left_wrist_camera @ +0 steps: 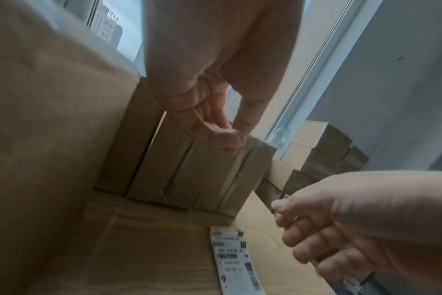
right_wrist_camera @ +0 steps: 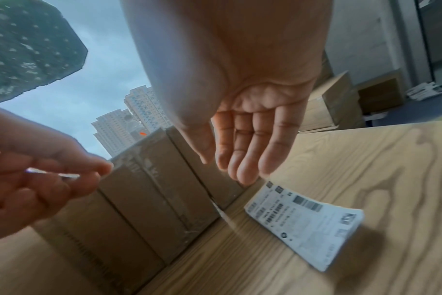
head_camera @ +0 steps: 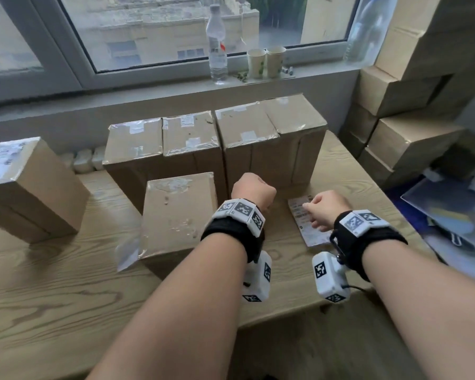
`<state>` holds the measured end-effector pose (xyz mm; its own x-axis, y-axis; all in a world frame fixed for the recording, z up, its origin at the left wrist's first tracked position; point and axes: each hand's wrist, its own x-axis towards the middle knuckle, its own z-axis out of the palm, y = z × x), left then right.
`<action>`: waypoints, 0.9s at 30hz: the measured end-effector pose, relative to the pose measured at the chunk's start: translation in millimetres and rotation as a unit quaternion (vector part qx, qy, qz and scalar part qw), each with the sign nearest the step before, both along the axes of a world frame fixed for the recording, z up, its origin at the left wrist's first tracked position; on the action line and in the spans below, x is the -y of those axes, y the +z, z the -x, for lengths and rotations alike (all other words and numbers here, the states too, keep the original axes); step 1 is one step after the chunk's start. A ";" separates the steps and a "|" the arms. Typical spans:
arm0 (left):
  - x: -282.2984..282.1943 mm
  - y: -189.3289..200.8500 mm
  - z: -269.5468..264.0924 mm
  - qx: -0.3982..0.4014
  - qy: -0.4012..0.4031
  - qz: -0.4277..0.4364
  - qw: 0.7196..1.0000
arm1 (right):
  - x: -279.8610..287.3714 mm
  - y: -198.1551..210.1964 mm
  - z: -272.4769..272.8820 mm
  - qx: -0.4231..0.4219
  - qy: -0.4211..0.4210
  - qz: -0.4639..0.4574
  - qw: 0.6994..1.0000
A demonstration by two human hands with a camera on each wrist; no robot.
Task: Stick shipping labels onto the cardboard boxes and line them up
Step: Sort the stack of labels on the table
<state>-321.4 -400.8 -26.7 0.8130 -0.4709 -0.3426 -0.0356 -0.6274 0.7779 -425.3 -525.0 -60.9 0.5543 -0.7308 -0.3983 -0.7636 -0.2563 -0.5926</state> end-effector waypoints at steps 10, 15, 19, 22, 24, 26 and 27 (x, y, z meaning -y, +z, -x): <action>48.5 -105.7 6.4 -0.102 0.042 -0.043 0.993 | 45.7 -55.2 29.9 -0.095 0.008 0.048 0.994; 66.1 -144.3 8.2 -0.167 0.005 -0.053 0.984 | 55.8 -90.8 26.3 -0.123 0.000 0.037 0.992; 70.5 -161.5 10.1 -0.215 0.011 -0.058 0.975 | 51.0 -112.1 21.5 -0.148 -0.003 0.037 0.988; 69.3 -164.2 11.2 -0.196 0.031 -0.046 0.979 | 46.3 -122.9 19.3 -0.153 0.017 0.068 0.986; 67.7 -160.6 10.9 -0.157 0.041 -0.049 0.986 | 44.1 -127.2 17.8 -0.145 0.039 0.066 0.986; 66.8 -156.2 9.7 -0.134 0.043 -0.046 0.989 | 43.5 -130.5 16.5 -0.128 0.052 0.050 0.989; 66.6 -156.4 8.3 -0.130 0.041 -0.048 0.989 | 44.0 -131.3 15.9 -0.117 0.054 0.036 0.991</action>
